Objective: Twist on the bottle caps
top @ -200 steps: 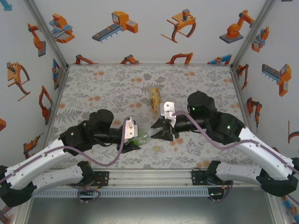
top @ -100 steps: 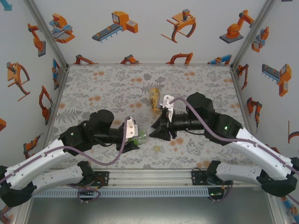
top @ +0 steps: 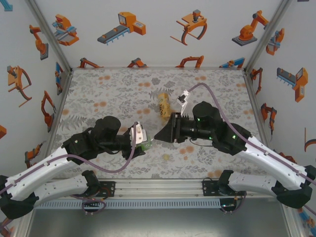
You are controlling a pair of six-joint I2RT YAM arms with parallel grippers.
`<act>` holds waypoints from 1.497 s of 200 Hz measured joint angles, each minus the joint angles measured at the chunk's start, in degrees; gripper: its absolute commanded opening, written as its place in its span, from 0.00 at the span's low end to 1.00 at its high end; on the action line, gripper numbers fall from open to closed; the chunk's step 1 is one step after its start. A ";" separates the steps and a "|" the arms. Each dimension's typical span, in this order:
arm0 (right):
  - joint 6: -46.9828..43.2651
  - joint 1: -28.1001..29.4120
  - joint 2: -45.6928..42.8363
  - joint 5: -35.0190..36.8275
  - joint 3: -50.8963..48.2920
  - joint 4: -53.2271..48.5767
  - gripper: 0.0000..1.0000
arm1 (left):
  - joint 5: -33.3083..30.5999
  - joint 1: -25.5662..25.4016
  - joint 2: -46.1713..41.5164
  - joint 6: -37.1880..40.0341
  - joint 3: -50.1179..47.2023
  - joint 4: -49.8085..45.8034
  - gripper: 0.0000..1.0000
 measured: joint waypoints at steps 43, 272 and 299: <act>13.84 0.00 -0.55 2.67 -1.40 -0.52 0.00 | -0.74 0.00 0.61 -0.28 -0.04 0.26 0.10; -23.85 -25.81 23.91 15.30 21.20 -30.03 0.00 | -6.05 -0.11 -1.40 -5.75 -0.48 4.39 0.66; -30.95 -30.93 31.30 16.04 26.53 -29.90 0.00 | -8.96 -0.11 -2.10 -9.01 -1.40 4.39 0.66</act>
